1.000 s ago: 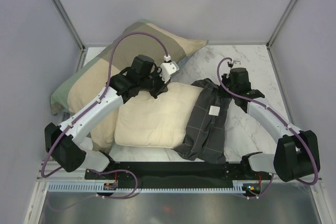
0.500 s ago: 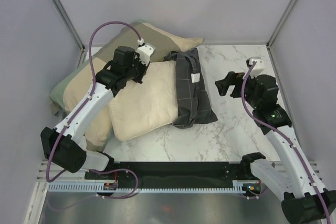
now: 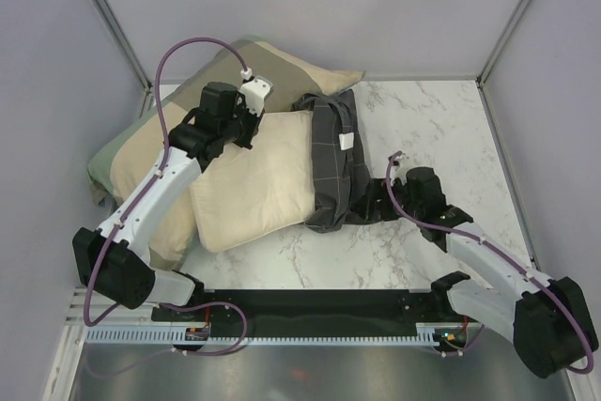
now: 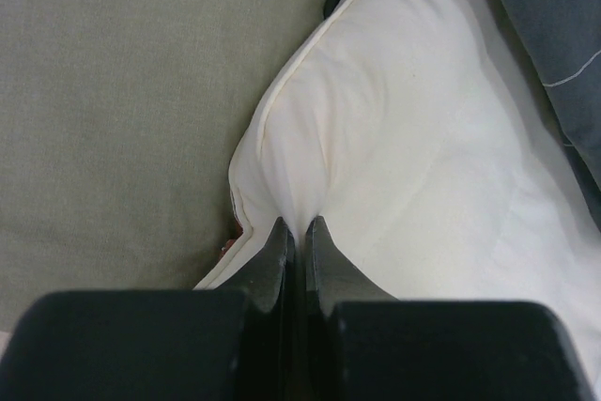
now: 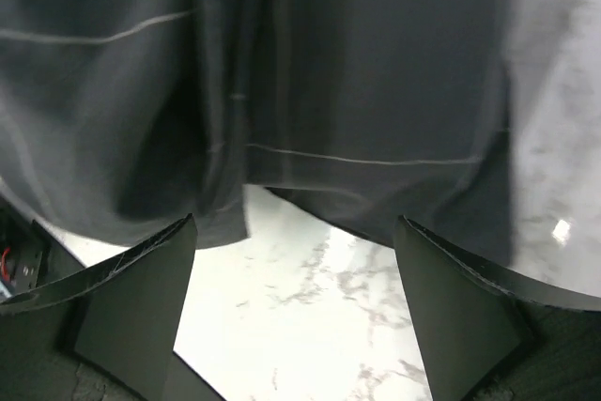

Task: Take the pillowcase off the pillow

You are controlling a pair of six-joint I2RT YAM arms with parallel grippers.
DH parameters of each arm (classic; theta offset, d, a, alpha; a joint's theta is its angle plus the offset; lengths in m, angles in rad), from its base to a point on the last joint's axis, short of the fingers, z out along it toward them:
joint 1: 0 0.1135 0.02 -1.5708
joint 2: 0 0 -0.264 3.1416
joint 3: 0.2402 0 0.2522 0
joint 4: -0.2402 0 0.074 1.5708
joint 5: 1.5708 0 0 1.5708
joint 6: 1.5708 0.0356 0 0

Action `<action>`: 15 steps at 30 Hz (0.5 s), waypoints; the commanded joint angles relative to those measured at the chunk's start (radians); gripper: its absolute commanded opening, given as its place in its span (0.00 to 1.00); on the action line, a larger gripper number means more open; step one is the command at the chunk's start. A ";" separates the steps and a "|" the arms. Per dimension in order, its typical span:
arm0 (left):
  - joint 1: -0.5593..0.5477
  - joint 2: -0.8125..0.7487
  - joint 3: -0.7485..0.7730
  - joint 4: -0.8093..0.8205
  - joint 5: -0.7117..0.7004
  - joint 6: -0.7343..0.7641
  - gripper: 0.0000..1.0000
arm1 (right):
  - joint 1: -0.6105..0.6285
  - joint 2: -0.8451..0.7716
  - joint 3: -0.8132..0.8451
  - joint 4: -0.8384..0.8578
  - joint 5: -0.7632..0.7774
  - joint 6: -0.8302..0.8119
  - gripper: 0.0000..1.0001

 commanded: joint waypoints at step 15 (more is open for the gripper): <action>0.034 -0.015 0.044 0.117 -0.046 -0.010 0.02 | 0.323 0.415 -0.003 0.509 0.125 0.142 0.91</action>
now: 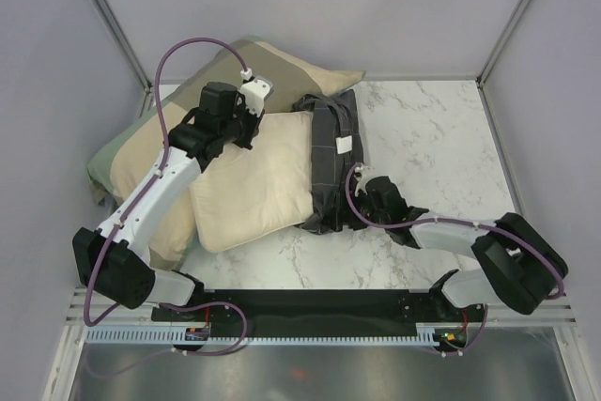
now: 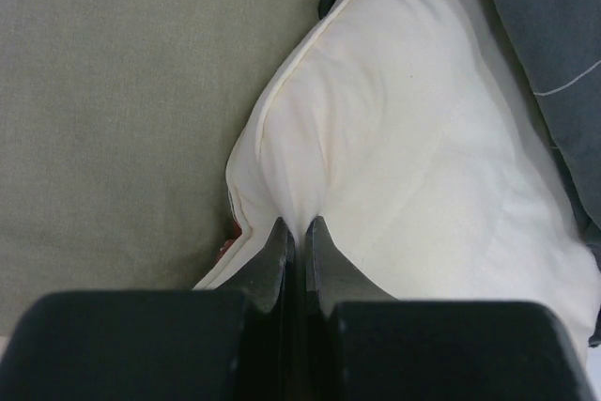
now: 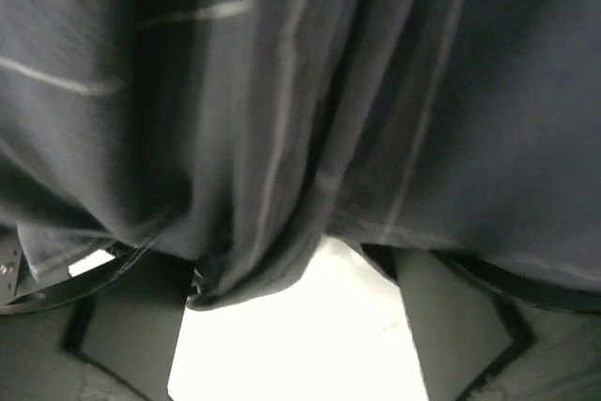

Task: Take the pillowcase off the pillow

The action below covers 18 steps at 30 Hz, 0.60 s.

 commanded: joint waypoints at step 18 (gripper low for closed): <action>0.031 -0.029 0.041 0.120 0.018 0.004 0.02 | 0.069 -0.183 0.091 -0.240 0.492 -0.075 0.00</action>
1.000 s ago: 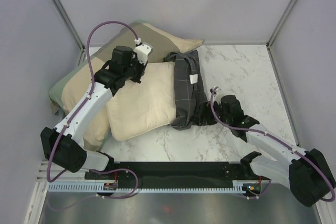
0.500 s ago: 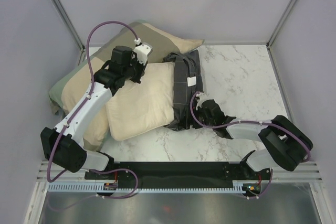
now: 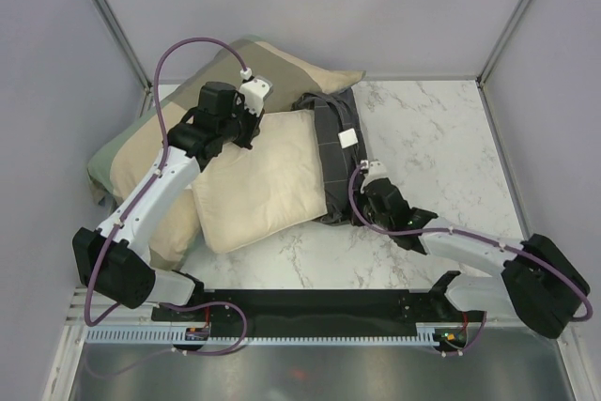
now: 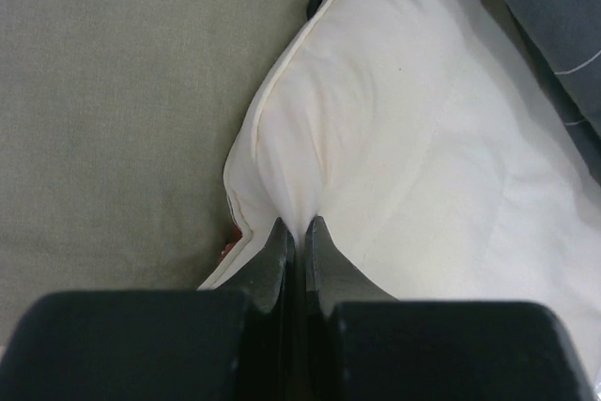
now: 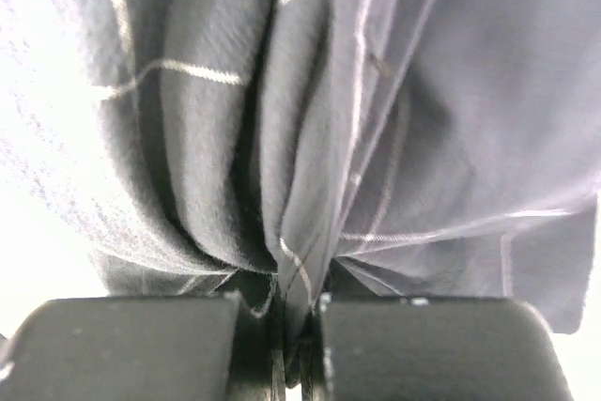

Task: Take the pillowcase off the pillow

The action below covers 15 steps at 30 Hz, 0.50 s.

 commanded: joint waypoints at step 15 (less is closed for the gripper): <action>0.023 -0.031 0.041 0.120 0.012 0.004 0.02 | -0.343 -0.273 0.068 -0.352 0.105 -0.169 0.00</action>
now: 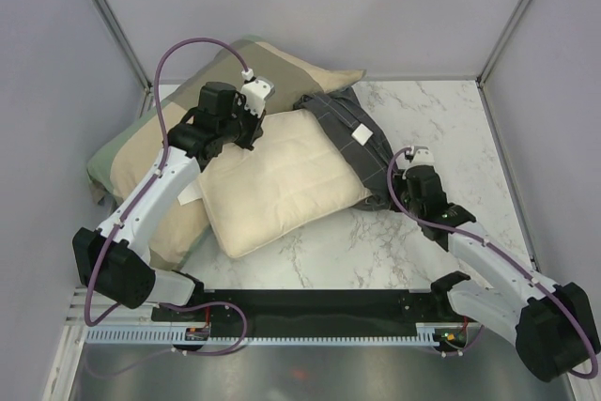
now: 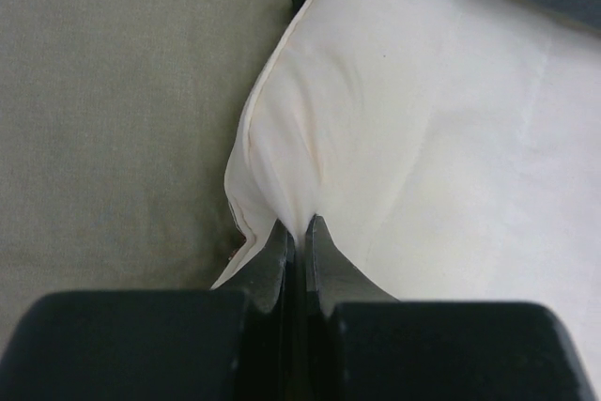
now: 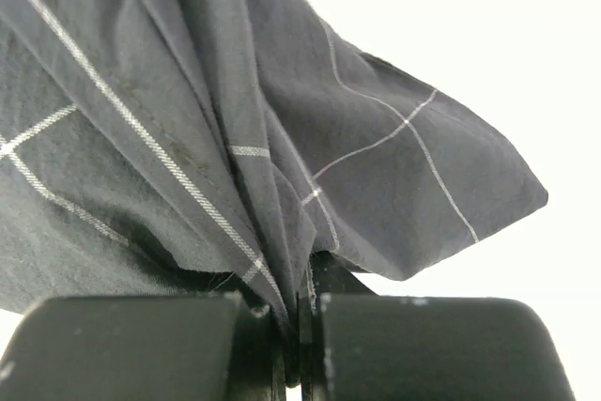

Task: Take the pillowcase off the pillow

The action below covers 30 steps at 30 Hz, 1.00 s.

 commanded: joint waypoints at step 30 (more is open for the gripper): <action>-0.804 0.259 -0.192 0.386 -0.644 0.184 0.98 | -0.018 0.149 0.147 0.118 -0.283 0.081 0.00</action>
